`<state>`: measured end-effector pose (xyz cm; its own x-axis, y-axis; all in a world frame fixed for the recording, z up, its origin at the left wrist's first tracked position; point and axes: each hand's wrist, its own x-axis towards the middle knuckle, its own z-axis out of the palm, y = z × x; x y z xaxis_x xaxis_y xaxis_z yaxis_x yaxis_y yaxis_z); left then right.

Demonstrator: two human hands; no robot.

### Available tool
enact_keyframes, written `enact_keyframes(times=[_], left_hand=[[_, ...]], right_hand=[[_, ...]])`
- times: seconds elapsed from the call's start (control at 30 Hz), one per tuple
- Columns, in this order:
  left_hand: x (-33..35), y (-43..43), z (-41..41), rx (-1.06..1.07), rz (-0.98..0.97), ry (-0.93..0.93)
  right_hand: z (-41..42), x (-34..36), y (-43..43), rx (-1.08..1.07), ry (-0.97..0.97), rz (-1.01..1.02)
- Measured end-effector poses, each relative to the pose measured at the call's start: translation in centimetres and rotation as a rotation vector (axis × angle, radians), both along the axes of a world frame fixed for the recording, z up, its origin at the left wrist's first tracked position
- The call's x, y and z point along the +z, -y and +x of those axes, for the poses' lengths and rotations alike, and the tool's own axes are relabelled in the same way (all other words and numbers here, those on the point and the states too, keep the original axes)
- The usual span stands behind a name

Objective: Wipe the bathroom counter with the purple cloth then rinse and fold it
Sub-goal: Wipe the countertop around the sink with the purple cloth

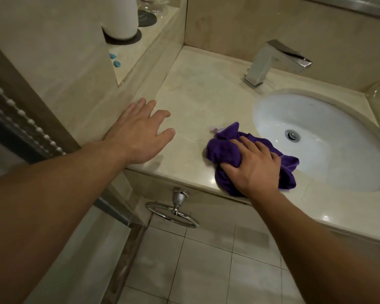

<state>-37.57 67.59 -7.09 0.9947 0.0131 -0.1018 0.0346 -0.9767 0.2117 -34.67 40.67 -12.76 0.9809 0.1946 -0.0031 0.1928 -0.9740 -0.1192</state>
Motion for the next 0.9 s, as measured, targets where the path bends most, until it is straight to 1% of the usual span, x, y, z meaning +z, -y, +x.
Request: enact_keyframes(times=[0.13, 0.27, 0.33, 0.5, 0.73, 0.9], left_hand=[[-0.2, 0.3, 0.1, 0.010, 0.002, 0.027], [-0.3, 0.7, 0.4, 0.052, -0.078, 0.050], [-0.5, 0.5, 0.3, 0.043, -0.081, 0.063], [-0.8, 0.1, 0.1, 0.045, -0.098, 0.058], [-0.6, 0.0, 0.1, 0.069, -0.131, 0.053], [-0.8, -0.3, -0.1, 0.058, -0.089, 0.042]], right_hand=[[-0.2, 0.2, -2.3, 0.030, -0.021, -0.009], [-0.9, 0.4, -6.8, 0.189, -0.047, -0.019], [-1.4, 0.4, -9.3, 0.264, -0.049, -0.022], [-2.2, -0.2, -12.8, 0.325, -0.058, 0.013], [-1.1, -0.1, -10.5, 0.390, -0.055, 0.006], [-0.1, -0.1, -5.6, 0.302, -0.039, 0.001]])
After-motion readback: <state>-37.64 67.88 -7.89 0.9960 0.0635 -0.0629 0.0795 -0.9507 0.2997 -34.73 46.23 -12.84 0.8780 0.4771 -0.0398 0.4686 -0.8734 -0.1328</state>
